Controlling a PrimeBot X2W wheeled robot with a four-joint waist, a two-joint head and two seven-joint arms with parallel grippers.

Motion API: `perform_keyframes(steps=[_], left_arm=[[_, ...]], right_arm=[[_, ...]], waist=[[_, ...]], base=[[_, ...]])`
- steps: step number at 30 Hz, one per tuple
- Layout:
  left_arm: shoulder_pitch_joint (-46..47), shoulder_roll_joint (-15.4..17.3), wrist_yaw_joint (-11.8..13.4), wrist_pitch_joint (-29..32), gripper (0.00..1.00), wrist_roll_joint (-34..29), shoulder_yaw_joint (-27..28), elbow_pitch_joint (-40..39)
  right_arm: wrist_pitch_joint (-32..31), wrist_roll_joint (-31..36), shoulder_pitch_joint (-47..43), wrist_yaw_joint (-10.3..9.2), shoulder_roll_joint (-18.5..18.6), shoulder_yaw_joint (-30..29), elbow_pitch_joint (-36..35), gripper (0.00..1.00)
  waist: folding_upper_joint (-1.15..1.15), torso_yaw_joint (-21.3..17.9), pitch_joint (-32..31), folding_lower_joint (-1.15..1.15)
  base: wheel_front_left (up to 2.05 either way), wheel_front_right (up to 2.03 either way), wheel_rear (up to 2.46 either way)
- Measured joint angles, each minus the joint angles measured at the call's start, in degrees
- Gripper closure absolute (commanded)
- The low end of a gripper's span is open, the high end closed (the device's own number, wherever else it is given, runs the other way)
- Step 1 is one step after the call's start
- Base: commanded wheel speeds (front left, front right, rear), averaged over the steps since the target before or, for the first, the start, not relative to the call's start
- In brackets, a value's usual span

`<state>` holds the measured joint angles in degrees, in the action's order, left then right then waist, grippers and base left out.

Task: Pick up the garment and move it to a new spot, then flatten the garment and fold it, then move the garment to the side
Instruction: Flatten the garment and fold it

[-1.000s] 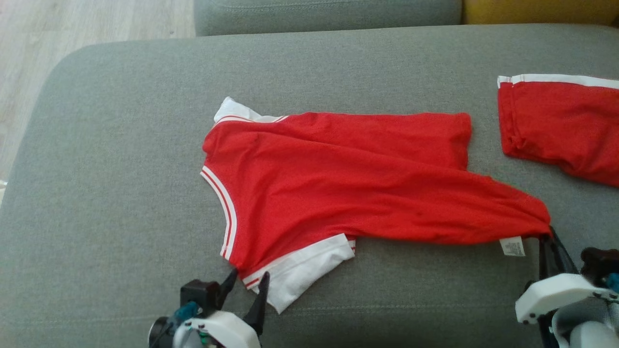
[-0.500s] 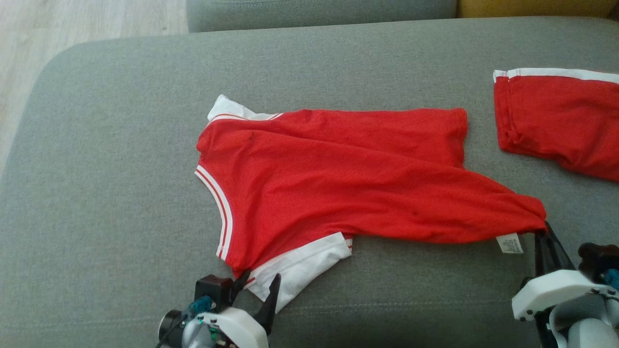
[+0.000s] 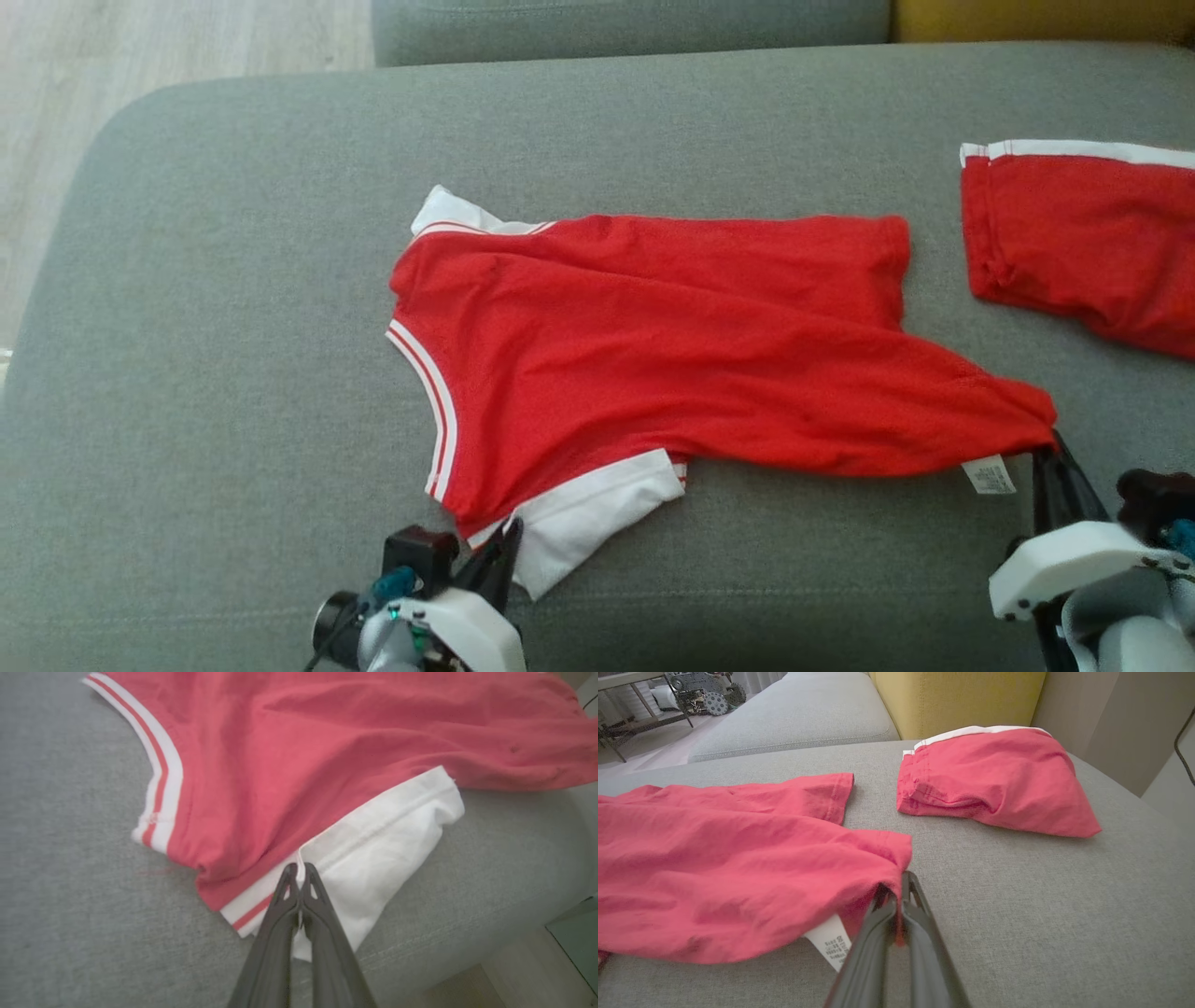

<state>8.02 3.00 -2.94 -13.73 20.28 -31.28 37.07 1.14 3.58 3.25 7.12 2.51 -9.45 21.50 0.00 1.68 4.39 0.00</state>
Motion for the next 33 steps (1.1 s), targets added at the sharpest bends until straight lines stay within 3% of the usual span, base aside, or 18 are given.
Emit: perform_keyframes(steps=[5, 10, 15, 20, 26, 27, 33], left_arm=[[-0.05, 1.03, 1.04, -0.47, 1.0, -1.44, 0.85, -5.61], [-0.58, 4.09, 3.81, -0.49, 1.0, -4.32, 6.51, -21.73], [-0.32, 8.44, 4.94, -0.56, 1.0, -7.02, 12.23, -34.6], [5.13, 11.33, 4.38, 0.38, 1.0, -7.02, 15.35, -39.46], [14.33, 14.18, 2.9, 5.71, 1.0, -7.01, 16.74, -41.02], [15.85, 14.86, 1.99, 8.17, 1.0, -6.97, 16.75, -41.25], [18.22, 18.29, -1.07, 16.25, 1.0, -4.55, 16.22, -42.01]], right_arm=[[0.02, 0.64, -0.07, 0.0, 0.0, 0.19, -0.43, 1.0], [-0.04, 4.87, 0.54, 0.0, 0.55, 1.2, -2.33, 1.0], [-1.64, 5.27, 4.82, 0.01, 7.57, 6.97, -3.86, 1.0], [-4.27, 2.34, 13.59, 0.01, 16.55, 15.39, -5.82, 1.0], [-14.39, -10.91, 21.85, 0.01, 28.88, 32.76, -10.17, 1.0], [-19.72, -16.52, 24.69, 0.01, 33.4, 37.51, -13.39, 1.0], [-35.89, -35.3, 33.14, 0.01, 43.35, 45.32, -23.82, 1.0]], waist=[[0.0, 0.61, -1.08, 0.0], [0.0, 1.32, -3.14, 0.0], [0.0, 1.68, -5.62, 0.0], [0.0, 1.47, -7.86, 0.0], [0.0, 0.64, -10.38, 0.0], [0.0, 0.28, -11.1, 0.0], [0.0, -0.71, -12.38, 0.0]], base=[[0.0, 0.0, 0.0], [0.0, 0.0, 0.0], [0.0, 0.0, 0.0], [0.0, 0.0, 0.0], [0.0, 0.0, 0.0], [0.0, 0.0, 0.0], [0.0, 0.0, 0.0]])
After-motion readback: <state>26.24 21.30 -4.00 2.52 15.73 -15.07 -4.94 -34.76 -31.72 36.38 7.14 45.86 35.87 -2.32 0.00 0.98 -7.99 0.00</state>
